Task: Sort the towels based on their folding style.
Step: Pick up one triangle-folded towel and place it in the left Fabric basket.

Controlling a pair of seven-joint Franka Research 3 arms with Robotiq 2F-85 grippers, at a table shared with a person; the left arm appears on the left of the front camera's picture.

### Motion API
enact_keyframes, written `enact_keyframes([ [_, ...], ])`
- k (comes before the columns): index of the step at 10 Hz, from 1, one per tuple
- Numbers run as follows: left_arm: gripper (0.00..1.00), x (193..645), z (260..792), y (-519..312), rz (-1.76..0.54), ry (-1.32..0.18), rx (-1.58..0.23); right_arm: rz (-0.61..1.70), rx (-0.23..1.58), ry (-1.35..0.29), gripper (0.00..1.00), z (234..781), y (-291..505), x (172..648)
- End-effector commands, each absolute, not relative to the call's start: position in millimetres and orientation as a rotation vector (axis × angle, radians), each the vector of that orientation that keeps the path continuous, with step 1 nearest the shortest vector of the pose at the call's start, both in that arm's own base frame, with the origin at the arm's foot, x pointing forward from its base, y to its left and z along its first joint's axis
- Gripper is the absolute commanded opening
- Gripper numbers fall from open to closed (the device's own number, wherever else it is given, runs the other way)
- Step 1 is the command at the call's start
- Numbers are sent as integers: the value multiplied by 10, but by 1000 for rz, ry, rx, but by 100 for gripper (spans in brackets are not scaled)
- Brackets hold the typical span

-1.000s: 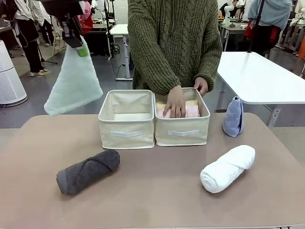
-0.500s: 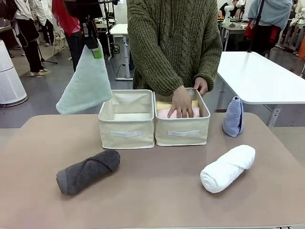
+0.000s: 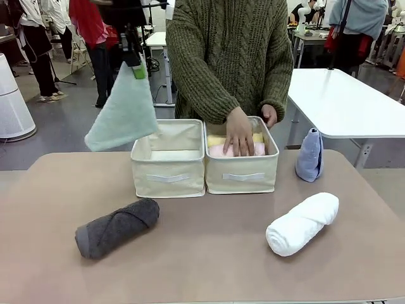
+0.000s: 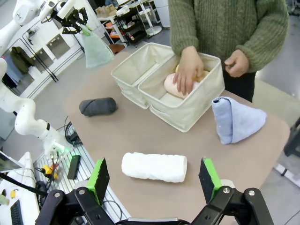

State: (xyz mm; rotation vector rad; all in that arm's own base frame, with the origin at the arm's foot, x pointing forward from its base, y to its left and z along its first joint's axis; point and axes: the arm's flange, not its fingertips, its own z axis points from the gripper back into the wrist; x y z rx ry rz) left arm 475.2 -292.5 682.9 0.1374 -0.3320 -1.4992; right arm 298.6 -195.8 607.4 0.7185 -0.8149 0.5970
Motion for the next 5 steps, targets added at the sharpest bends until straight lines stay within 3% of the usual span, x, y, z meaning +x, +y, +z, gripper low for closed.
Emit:
enact_keyframes([
  [1, 14, 4937, 6882, -3146, -1564, -351, 128, 606, 724, -827, 100, 6058, -1953, 2992],
  [3, 14, 4963, 6873, -3068, -1567, -311, 100, 606, 724, -827, 100, 6058, -1953, 2992],
  [5, 14, 4461, 7166, -2132, -1601, -322, 115, 606, 724, -827, 100, 6058, -1953, 2992],
])
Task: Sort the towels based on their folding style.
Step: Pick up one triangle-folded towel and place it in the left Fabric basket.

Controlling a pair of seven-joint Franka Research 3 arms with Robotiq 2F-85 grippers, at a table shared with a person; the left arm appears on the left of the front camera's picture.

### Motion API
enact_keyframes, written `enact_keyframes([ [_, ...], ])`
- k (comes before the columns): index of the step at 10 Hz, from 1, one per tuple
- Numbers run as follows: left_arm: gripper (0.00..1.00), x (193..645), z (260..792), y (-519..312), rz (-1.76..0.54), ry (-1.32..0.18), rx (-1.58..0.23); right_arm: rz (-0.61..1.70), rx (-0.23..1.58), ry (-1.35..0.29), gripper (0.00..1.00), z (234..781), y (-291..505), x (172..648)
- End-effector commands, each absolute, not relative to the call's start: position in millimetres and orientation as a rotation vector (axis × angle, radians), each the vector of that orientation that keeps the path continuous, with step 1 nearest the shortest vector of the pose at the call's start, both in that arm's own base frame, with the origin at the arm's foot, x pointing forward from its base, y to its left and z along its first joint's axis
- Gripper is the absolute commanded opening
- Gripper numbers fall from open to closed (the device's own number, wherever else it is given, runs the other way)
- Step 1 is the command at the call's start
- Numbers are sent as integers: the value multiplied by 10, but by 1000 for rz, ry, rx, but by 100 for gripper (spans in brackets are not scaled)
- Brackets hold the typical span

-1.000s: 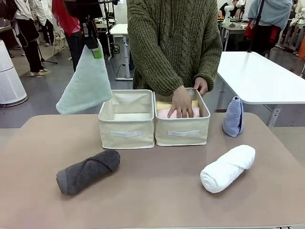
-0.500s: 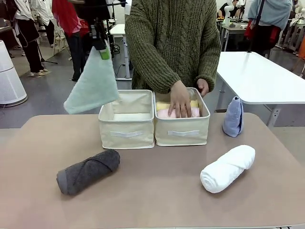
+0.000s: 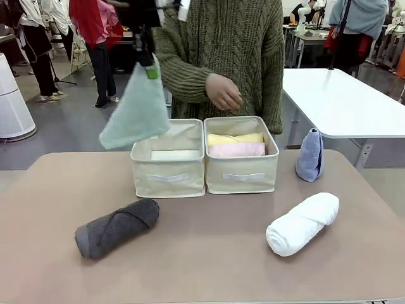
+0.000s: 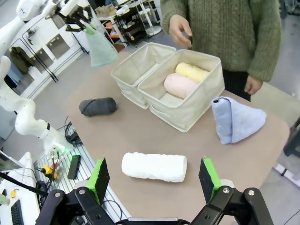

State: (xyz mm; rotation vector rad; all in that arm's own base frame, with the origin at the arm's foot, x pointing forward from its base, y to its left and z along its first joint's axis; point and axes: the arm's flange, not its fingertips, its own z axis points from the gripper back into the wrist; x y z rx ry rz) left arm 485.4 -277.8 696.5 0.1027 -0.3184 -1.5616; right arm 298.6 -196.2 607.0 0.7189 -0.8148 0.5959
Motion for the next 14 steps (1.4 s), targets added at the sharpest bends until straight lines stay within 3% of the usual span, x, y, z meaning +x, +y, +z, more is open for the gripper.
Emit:
enact_keyframes([
  [1, 14, 3962, 7219, -1454, -1580, -358, 154, 606, 724, -827, 100, 6058, -1953, 2992],
  [3, 14, 3487, 7128, -810, -1458, -401, 206, 606, 724, -827, 100, 6058, -1953, 2992],
  [6, 14, 3283, 7120, -506, -1366, -442, 245, 606, 724, -827, 100, 6058, -1953, 2992],
  [10, 14, 3319, 7089, -404, -1276, -400, 265, 606, 724, -827, 100, 6058, -1953, 2992],
  [14, 14, 3343, 7099, -391, -1359, -419, 232, 606, 724, -827, 100, 6058, -1953, 2992],
])
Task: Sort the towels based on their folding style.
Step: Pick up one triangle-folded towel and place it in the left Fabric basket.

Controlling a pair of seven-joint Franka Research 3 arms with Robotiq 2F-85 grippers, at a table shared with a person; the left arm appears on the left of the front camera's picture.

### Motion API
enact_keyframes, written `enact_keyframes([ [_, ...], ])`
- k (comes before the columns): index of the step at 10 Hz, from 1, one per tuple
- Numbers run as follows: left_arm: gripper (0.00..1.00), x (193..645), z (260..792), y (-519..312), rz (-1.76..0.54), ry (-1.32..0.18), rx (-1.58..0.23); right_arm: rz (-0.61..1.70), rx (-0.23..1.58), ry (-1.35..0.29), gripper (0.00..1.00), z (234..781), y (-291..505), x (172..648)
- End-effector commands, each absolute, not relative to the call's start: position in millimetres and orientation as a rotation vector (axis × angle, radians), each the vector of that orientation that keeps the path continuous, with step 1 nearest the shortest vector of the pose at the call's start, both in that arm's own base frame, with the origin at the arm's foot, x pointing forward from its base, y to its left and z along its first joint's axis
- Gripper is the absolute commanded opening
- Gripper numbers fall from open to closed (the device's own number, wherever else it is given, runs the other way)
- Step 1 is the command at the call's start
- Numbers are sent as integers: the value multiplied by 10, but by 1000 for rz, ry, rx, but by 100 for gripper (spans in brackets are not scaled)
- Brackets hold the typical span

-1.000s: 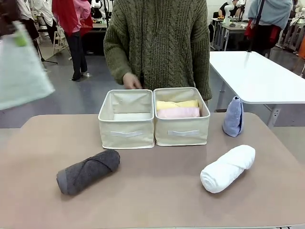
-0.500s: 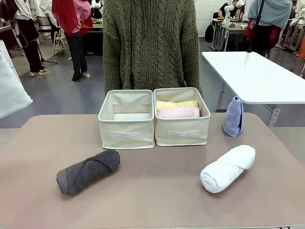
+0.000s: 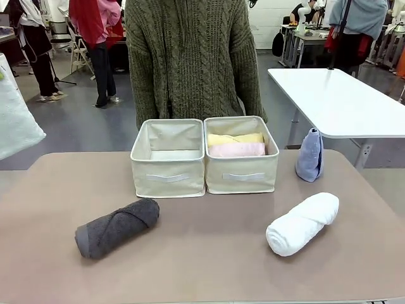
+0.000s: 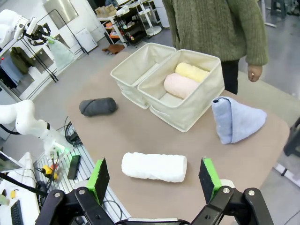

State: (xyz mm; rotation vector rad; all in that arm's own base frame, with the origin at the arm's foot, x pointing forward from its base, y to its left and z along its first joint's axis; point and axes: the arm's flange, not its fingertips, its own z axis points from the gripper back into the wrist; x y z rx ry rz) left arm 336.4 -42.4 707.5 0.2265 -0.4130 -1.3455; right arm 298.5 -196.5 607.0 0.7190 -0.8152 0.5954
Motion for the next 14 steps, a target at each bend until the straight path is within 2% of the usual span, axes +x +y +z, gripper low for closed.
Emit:
enact_keyframes([
  [1, 14, 3343, 7099, -391, -1359, -419, 232, 606, 724, -827, 100, 6058, -1953, 2992],
  [6, 14, 3365, 7074, -420, -1347, -415, 224, 606, 724, -827, 100, 6058, -1953, 2992],
  [9, 14, 3778, 7195, -934, -1512, -425, 252, 606, 724, -827, 100, 6058, -1953, 2992],
  [14, 14, 4479, 7230, -2031, -1669, -336, 222, 606, 724, -827, 100, 6058, -1953, 2992],
])
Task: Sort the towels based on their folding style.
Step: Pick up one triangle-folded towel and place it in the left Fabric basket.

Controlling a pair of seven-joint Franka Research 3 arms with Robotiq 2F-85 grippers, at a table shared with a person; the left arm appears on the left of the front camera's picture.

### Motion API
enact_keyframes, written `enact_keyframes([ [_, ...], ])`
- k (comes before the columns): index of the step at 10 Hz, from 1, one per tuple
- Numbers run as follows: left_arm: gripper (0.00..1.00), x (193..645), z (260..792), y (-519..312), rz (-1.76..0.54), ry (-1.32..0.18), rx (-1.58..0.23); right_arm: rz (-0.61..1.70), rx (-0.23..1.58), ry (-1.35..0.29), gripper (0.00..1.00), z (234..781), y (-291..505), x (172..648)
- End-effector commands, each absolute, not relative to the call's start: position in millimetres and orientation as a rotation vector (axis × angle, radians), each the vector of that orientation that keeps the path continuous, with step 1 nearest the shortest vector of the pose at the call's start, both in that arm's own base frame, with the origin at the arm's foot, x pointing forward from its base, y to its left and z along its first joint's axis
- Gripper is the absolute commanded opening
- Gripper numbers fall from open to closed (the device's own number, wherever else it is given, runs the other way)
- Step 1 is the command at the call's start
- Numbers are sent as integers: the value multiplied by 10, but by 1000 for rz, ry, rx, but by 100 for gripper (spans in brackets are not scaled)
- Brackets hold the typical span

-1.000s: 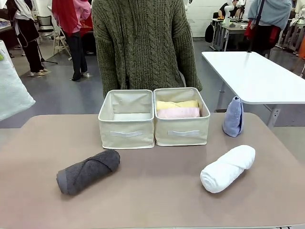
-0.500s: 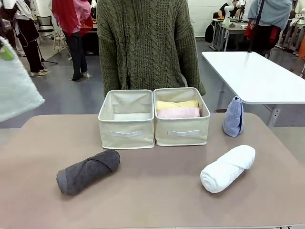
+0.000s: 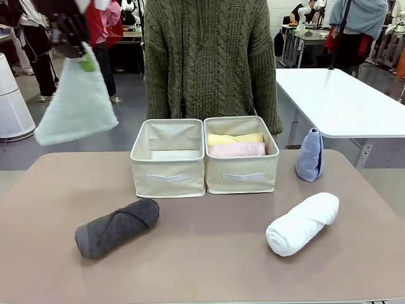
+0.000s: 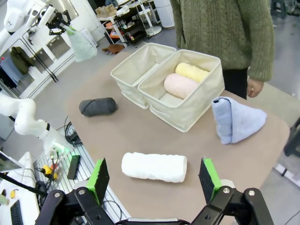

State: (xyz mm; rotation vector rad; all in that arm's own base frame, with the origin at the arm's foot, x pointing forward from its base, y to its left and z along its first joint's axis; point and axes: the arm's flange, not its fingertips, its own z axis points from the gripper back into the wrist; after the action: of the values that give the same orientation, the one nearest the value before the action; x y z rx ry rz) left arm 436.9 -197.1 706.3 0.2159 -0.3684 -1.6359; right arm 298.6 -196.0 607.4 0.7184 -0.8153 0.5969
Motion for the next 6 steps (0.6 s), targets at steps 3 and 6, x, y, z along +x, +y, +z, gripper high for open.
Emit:
enact_keyframes([
  [3, 14, 4851, 7097, -2506, -1707, -290, 179, 606, 724, -827, 100, 6058, -1953, 2992],
  [6, 14, 4732, 6951, -2483, -1703, -317, 178, 606, 724, -827, 100, 6058, -1953, 2992],
])
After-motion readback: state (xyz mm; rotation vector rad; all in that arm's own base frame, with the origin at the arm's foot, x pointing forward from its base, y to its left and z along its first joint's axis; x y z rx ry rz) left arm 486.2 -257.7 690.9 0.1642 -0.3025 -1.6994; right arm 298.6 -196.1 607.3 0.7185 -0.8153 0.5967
